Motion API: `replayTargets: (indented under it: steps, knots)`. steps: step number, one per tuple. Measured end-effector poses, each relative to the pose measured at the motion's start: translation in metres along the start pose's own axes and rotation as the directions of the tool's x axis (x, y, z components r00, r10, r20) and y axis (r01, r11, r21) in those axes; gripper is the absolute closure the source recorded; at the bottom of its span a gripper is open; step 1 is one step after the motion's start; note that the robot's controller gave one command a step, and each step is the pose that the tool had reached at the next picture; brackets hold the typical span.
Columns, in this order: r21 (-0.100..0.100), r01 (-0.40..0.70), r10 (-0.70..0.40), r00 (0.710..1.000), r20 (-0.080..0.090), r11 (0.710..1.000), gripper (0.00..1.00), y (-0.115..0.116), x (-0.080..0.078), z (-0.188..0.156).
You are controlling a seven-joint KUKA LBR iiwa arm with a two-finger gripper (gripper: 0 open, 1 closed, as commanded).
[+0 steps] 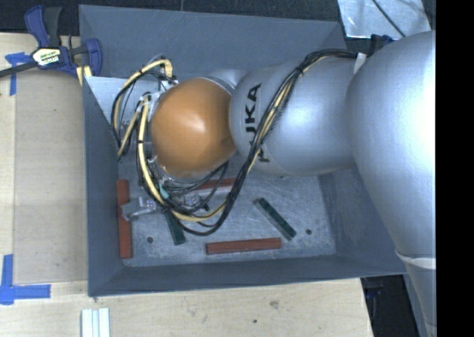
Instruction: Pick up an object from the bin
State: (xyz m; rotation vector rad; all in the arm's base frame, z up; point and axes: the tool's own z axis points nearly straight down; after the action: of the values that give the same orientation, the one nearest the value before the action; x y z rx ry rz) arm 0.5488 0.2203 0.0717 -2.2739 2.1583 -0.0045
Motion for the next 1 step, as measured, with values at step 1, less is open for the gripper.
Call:
replayTargets:
  steps: [1]
  knots:
    - [-0.005, -0.001, 0.001, 1.000, 0.001, 1.000, 1.00, 0.0014, -0.0013, 0.0009]
